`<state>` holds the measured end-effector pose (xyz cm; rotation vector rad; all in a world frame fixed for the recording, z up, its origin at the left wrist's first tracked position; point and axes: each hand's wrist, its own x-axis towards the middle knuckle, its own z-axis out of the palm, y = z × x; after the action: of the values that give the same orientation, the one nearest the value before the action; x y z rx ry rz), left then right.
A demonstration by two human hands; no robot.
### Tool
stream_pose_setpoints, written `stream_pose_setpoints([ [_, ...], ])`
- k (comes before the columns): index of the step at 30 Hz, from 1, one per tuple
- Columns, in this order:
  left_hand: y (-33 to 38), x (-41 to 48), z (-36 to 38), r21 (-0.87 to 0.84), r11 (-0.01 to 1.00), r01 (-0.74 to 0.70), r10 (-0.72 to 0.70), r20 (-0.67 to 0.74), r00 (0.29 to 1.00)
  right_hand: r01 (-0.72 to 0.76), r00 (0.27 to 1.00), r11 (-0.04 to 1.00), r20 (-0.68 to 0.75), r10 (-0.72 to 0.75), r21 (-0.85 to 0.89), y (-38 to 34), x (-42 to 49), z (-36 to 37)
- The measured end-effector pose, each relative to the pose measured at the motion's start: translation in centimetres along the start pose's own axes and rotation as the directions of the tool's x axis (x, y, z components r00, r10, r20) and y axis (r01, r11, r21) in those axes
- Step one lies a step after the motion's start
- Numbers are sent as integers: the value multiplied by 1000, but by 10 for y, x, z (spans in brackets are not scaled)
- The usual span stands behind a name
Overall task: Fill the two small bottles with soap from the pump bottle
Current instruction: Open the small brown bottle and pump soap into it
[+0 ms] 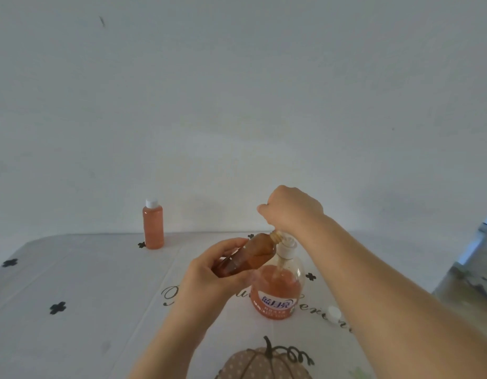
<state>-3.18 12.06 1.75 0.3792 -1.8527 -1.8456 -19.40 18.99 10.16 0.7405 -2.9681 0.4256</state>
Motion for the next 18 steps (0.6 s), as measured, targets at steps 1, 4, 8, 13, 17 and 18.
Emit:
stream_pose_setpoints([
  [1, -1, 0, 0, 1, 1000, -1, 1, -3, 1000, -3, 1000, 1000, -2, 3, -9, 0, 0, 1],
  [4, 1, -1, 0, 7, 1000, -11, 11, -4, 1000, -28, 1000, 999, -5, 28, 27, 0, 0, 0],
  [8, -1, 0, 0, 9, 1000, -12, 12, -10, 1000, -48, 999, 995, 14, 47, 86, 0, -2, 0],
  [13, -1, 0, 0, 12, 1000, -16, 16, -6, 1000, -60, 996, 995, 64, 55, 80, -2, -2, 1],
  [17, -2, 1, 0, 15, 1000, -11, 11, -6, 1000, -59, 996, 995, 72, 53, 80, -1, 1, 4],
  [18, -2, 1, 0, 19, 1000, -13, 13, -4, 1000, -59, 996, 995, 75, 52, 84, 0, 2, 5],
])
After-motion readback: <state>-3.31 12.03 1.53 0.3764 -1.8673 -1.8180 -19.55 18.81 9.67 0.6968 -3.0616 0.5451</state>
